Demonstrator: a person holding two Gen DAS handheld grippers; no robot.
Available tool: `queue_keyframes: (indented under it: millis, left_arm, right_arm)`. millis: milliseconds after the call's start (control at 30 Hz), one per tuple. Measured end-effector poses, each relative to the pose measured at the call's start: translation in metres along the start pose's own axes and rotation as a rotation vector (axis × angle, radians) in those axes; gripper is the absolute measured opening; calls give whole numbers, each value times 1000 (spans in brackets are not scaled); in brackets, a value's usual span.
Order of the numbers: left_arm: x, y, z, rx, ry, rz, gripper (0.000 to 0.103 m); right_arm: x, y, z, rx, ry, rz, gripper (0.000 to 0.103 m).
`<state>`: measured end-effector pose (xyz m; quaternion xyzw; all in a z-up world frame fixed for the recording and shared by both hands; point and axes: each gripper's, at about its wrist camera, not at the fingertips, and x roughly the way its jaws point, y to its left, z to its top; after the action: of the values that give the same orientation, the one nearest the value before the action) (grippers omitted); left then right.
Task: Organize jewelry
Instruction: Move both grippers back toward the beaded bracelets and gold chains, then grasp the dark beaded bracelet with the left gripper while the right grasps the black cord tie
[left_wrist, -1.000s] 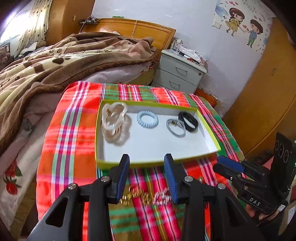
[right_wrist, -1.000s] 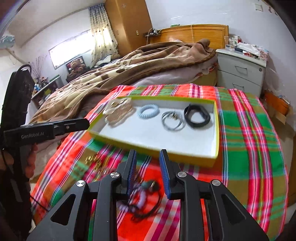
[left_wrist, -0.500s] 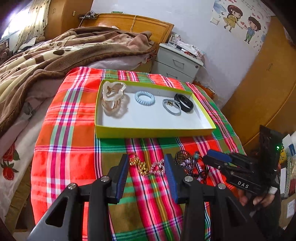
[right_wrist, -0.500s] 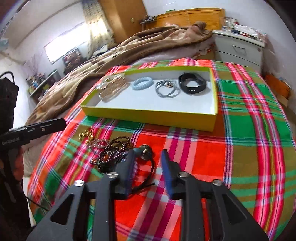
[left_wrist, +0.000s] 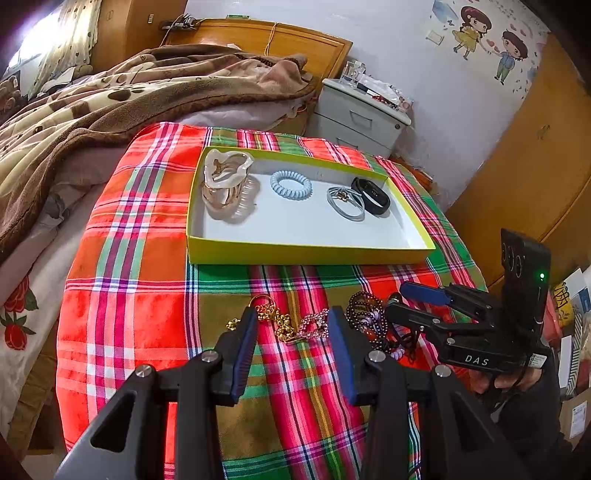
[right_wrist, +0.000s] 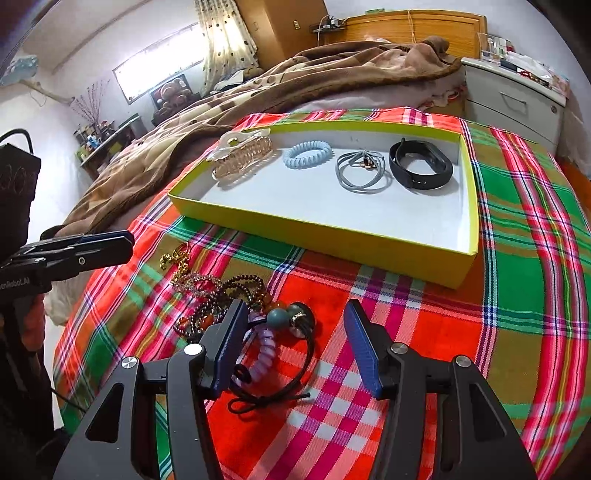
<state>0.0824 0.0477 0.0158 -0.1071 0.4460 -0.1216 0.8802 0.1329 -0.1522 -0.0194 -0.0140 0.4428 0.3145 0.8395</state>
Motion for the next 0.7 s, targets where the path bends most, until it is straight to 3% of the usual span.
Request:
queue_keyframes:
  millis: [133, 367, 400, 433, 700]
  left_arm:
    - [2, -3, 1, 2, 6, 2, 41]
    - [-1, -3, 3, -1, 0, 11, 41]
    - [-1, -3, 3, -1, 0, 12, 41]
    - [-1, -3, 2, -1, -1, 11, 41]
    - [-2, -11, -1, 23, 4, -2, 41]
  right_arm:
    - [-1, 4, -3, -22, 3, -6, 39]
    - [-6, 5, -6, -24, -5, -1, 24]
    - [-7, 5, -7, -21, -11, -2, 20]
    - [-10, 4, -7, -15, -22, -3, 9]
    - [-26, -7, -15, 47, -71, 7, 6]
